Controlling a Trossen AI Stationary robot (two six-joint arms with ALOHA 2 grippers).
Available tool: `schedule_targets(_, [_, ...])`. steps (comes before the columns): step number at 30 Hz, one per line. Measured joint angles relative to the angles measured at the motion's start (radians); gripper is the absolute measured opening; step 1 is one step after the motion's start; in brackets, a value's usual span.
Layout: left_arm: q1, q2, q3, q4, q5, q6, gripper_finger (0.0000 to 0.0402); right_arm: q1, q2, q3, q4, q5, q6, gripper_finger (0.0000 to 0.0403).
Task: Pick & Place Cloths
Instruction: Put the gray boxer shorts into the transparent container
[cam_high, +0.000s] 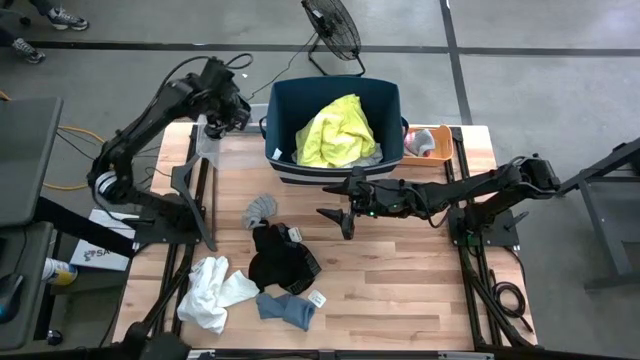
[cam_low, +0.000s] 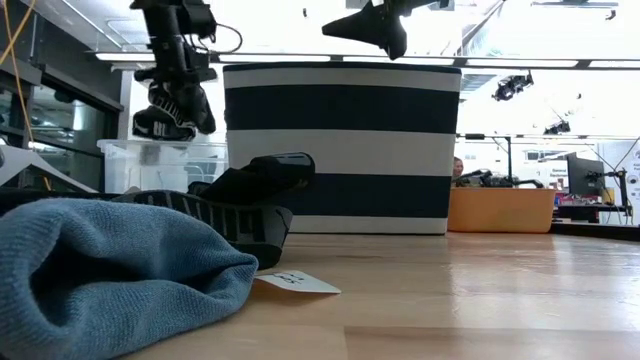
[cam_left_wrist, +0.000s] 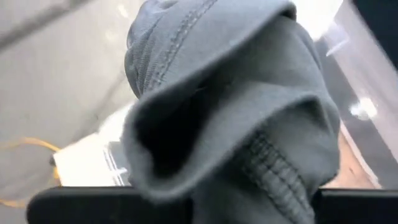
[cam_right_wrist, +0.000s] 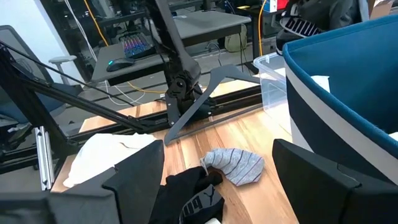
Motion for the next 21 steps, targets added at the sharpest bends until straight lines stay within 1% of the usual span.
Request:
schedule_targets(4, [0.068,0.073,0.048,-0.086,0.193,-0.008,0.0044,0.0,0.0,0.0,-0.001,-0.001,0.0,0.0291])
schedule_targets(5, [0.082,0.085,0.05,-0.107,0.232,-0.009,0.0044,0.0,0.0,0.0,-0.002,-0.004,0.0,0.0291])
schedule_targets(6, [0.099,0.096,0.05,-0.127,0.25,-0.009,0.0044,0.0,0.0,0.0,-0.002,-0.004,0.0,0.0291])
schedule_targets(9, [0.132,0.124,0.05,-0.156,0.251,-0.009,0.0044,0.0,0.0,0.0,-0.002,-0.004,0.0,0.0291])
schedule_targets(13, [0.151,0.138,0.05,-0.168,0.246,-0.024,0.0044,0.0,0.0,0.0,-0.002,-0.004,0.0,0.0291])
schedule_targets(21, [0.148,0.155,0.05,-0.184,0.252,-0.085,0.0044,0.0,0.0,0.0,-0.002,-0.004,0.0,0.0291])
